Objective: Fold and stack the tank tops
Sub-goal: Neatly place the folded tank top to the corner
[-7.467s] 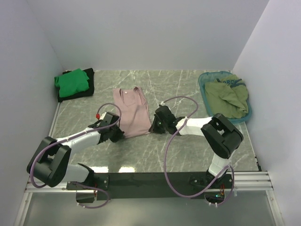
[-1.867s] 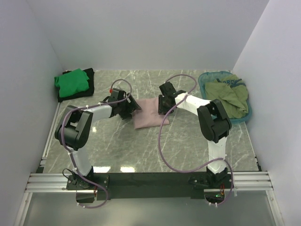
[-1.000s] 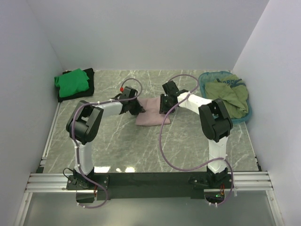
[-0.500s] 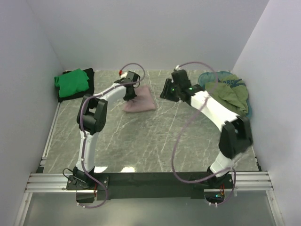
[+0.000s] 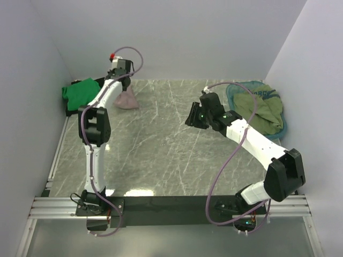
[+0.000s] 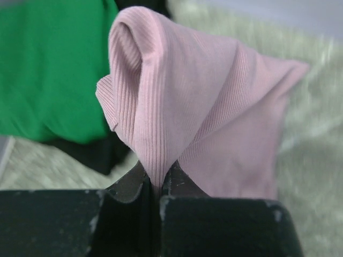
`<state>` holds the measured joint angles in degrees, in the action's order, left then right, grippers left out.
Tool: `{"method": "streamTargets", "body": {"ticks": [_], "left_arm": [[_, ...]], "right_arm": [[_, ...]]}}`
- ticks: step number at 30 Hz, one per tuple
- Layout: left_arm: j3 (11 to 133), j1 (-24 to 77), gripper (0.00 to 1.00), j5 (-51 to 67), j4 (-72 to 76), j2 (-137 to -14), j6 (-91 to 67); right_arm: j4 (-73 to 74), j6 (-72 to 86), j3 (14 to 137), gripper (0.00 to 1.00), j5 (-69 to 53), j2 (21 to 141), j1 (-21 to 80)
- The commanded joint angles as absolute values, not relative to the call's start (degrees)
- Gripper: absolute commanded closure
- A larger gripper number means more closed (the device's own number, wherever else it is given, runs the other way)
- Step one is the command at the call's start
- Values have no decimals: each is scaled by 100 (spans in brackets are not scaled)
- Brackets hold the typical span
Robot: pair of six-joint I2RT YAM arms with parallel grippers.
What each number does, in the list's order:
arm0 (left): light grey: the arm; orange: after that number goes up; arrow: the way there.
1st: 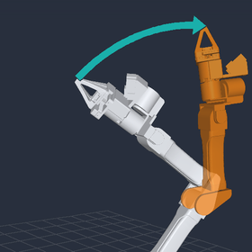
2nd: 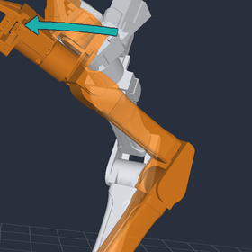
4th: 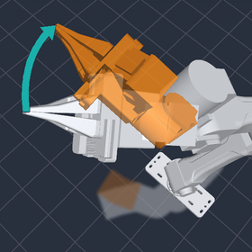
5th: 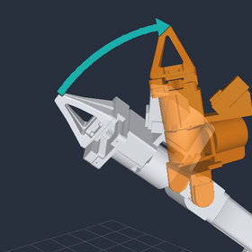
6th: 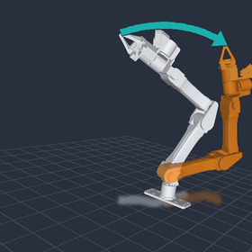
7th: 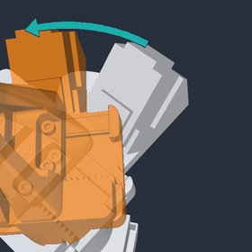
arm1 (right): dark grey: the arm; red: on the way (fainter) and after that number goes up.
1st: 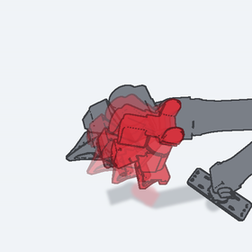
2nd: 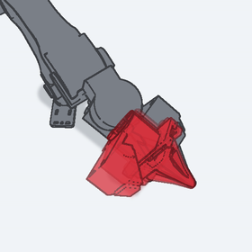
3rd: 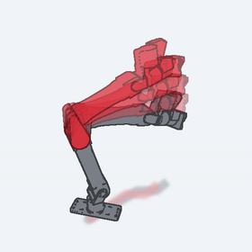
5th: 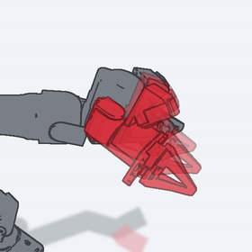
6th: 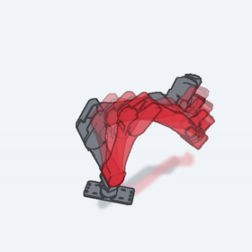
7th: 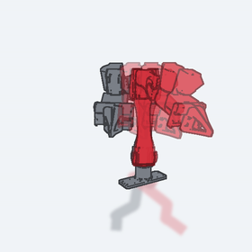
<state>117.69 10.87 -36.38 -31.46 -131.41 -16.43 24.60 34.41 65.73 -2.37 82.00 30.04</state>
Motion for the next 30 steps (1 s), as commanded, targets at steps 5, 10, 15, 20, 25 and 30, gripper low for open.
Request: {"method": "streamTargets", "body": {"ticks": [5,10,15,20,25,30], "left_arm": [[12945,405,100,-3305,-2865,-13359,-862],[13227,80,100,-2866,-2909,-13351,-765],[13368,-298,100,-2391,-2926,-13307,-835],[13544,-588,100,-1855,-2971,-13281,-958],[13588,-896,100,-1398,-2988,-13175,-1283],[13395,-1221,100,-1046,-2866,-13166,-1581]], "right_arm": [[2382,3270,6671,52,-263,8138,3067],[2356,3208,6767,52,-343,8349,3067],[2373,3217,6908,52,-422,8525,3067],[2434,3199,7031,52,-343,8587,3120],[2478,3191,7058,52,-316,8596,3138],[2522,3173,7154,52,-308,8701,3208]]}}
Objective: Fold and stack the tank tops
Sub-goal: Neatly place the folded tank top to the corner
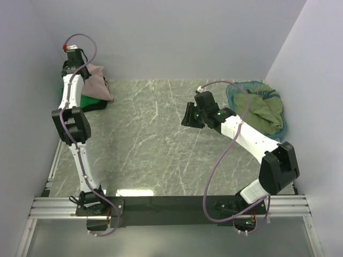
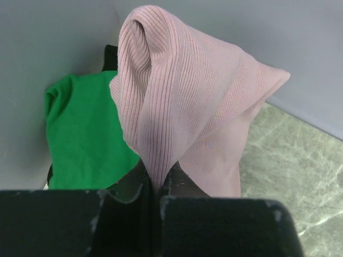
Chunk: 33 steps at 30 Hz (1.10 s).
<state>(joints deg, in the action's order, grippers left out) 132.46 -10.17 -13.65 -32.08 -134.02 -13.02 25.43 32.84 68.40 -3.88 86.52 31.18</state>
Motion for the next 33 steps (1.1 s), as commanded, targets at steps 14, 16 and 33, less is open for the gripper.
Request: {"method": "streamTargets", "body": {"ticks": [14,16,33], "left_arm": [[13333,-1802,99,-668,-2786,-13526,-2074],[13324,-1837,95,-581,-2777,-13605,-2118],[12656,-1881,38,-958,-2267,-12710,-2435]], "right_arm": [[2610,3147,7348,52,-202,8982,3366],[2619,3164,7356,52,-193,8991,3384],[2470,2997,7365,52,-211,8939,3480]]}}
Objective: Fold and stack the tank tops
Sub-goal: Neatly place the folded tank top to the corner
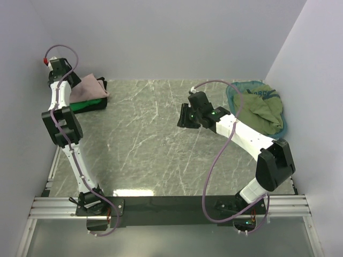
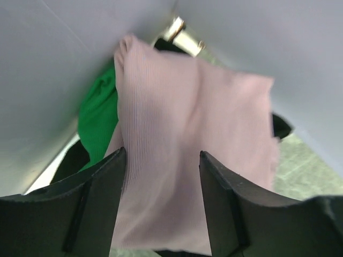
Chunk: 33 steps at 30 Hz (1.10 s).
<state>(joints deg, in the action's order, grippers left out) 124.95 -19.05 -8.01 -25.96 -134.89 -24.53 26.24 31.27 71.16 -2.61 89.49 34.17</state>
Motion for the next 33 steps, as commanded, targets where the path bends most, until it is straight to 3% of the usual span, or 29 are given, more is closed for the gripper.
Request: {"method": "streamTargets", "body": {"ticks": [1,6,13,16,23,27,33], "left_arm": [[12674,-1872,38,-1028,-2294,-12665,-2426],[12674,-1820,37,-1773,-2539,-12209,-2478],[11989,-1337,37,-1739,-2916,-10954,-2873],[11156,-521,37,-1845,-2997,-10356,-3040],[7371,1343,37,-1231,-1934,-7870,-3533],[6277,2352,37,-1117,-2039,-7199,-3445],[5283,3032,37,-732,-1917,-6417,-3630]], "right_arm": [[2470,2997,7357,52,-220,8921,3472],[2487,2988,7321,52,-229,8772,3489],[2408,2971,7066,51,217,8245,3472],[2286,3006,6848,50,457,7885,3437],[2364,3015,6470,46,966,6815,3366],[2180,3111,5689,37,1440,5969,3349],[2083,3348,4932,29,1801,5125,3366]]}}
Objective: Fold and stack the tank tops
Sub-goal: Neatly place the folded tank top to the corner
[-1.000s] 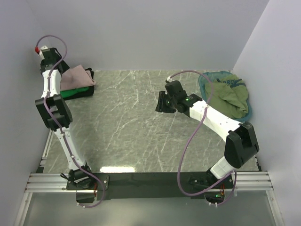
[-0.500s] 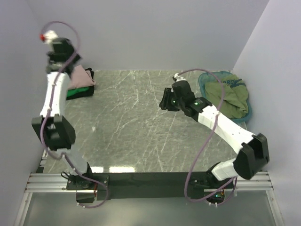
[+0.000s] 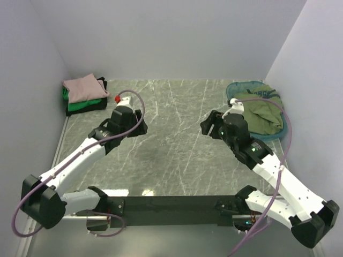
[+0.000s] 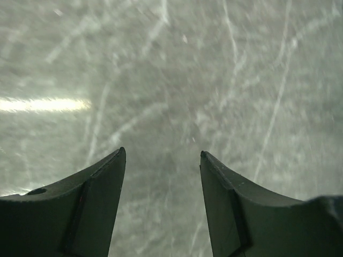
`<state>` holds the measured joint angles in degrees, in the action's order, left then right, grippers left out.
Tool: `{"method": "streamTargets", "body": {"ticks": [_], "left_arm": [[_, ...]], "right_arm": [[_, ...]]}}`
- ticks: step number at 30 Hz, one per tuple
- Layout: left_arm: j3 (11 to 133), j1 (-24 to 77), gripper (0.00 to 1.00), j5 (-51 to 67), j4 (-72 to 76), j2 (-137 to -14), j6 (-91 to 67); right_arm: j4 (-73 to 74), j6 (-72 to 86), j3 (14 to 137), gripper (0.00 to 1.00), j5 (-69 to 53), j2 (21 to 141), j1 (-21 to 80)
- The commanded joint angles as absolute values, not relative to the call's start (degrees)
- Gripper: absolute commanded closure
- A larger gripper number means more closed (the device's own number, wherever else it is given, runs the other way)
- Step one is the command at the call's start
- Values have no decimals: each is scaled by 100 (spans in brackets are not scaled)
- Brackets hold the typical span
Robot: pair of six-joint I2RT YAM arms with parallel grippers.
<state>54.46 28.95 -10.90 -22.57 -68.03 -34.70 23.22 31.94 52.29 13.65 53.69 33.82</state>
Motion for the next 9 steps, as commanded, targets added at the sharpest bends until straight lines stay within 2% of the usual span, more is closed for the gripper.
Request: {"method": "streamTargets", "body": {"ticks": [1,9], "left_arm": [[5239,3058,37,-669,-1916,-6329,-3612],[5783,3190,36,-194,-2267,-6434,-3279]], "right_arm": [[2048,3340,4852,28,1845,5072,3358],[2162,3393,4720,27,2083,5124,3366]]}}
